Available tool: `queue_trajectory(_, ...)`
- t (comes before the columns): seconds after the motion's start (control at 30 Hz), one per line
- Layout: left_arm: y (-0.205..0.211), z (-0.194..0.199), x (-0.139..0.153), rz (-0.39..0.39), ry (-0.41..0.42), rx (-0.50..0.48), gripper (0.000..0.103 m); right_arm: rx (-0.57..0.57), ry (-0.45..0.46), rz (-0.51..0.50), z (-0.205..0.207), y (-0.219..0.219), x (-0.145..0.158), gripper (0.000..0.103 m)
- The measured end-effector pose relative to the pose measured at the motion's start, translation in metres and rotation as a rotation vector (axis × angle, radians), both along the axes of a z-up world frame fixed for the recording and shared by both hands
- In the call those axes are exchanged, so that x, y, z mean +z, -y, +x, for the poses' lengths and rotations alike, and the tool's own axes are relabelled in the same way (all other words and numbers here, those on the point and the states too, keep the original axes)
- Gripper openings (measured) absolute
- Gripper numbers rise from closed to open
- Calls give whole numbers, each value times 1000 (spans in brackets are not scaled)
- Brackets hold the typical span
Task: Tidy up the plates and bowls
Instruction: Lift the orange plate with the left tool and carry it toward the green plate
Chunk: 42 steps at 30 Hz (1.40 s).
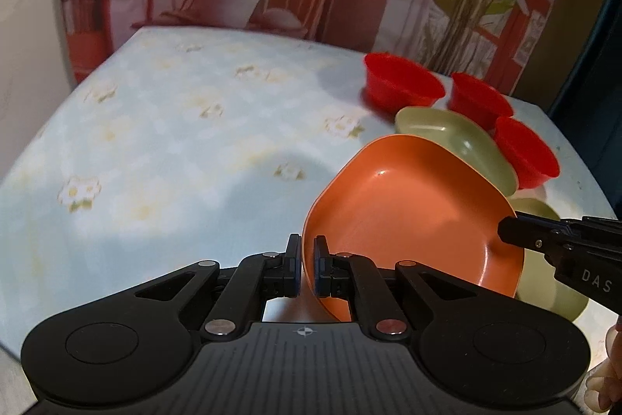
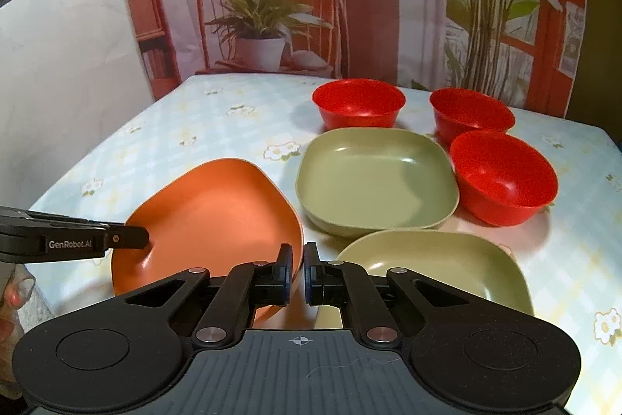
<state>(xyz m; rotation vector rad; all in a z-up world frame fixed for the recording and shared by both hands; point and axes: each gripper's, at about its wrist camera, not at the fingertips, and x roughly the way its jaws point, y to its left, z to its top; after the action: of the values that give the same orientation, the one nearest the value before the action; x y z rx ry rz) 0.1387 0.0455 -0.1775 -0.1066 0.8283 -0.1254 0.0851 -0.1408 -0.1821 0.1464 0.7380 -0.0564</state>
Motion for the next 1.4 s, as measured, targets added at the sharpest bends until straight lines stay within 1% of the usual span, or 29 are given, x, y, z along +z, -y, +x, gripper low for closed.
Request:
queue_trajectory(0.2,15,28,21,-16,25,-61,7,-65,46,24,2,22,14,6)
queue_trajectory(0.33,29,49,34,-1,54,-108,7,-109,75,42,5,40,21,6)
queue_trajectory(0.5,46,73,39,10,60,-153,7,-157,97,64,6,60,25,6)
queue_trajectory(0.73,66,100,37,19,46,-207,7,-209,85,88,11,81,20,7)
queue_trajectory(0.93,76,115,31,26,27,-246,7,-240,60,115,11,93,10,7)
queue_trajectory(1.2,81,139,20,30,-18,-260,7,-258,17,159,18,102,-3,8)
queue_trajectory(1.4,86,153,15,35,-31,-261,7,-256,-3,164,28,105,-8,9)
